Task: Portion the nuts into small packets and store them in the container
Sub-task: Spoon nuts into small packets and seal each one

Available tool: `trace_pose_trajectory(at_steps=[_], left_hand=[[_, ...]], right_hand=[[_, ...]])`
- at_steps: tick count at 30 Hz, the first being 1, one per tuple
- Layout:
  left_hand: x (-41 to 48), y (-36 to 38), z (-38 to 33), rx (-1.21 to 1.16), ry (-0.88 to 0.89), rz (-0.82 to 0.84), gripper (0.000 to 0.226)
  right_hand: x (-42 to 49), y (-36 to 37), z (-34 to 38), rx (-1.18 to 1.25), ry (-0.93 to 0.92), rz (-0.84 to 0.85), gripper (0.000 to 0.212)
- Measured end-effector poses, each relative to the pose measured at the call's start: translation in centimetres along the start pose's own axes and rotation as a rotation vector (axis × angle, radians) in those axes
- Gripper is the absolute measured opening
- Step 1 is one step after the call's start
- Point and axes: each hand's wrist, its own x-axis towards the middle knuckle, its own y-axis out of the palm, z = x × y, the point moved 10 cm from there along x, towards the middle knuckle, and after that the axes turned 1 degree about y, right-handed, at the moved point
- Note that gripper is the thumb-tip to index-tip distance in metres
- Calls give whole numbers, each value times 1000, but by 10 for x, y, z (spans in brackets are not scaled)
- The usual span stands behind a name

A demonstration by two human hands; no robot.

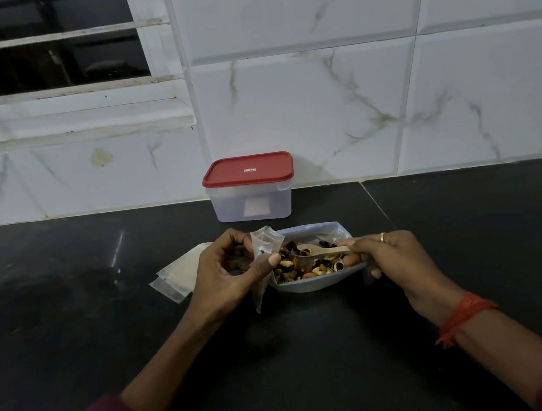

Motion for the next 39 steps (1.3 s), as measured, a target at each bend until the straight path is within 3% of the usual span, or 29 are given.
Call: trace_pose_trajectory(at_steps=[8, 22, 28, 32, 34, 37, 39], left_hand=[[0, 1, -2, 5, 8, -4, 32], [-1, 2, -6, 150, 88, 10, 43], [0, -1, -3, 123, 54, -3, 44], [1, -2, -3, 83, 47, -13, 46], [1, -2, -4, 75, 46, -16, 47], [1, -2, -4, 65, 48, -16, 48], [1, -2, -5, 55, 53, -12, 48]], right_hand=[[1, -9, 3, 107, -6, -40, 16], [-23, 4, 42, 222, -259, 9, 19], [-47, 24, 60, -161, -598, 5, 23], [-71, 36, 74, -656, -992, -149, 57], [-76, 38, 76, -729, -1095, -205, 65], [-78, 38, 75, -708, -1149, -206, 42], [-71, 36, 71, -616, -1070, -156, 35]])
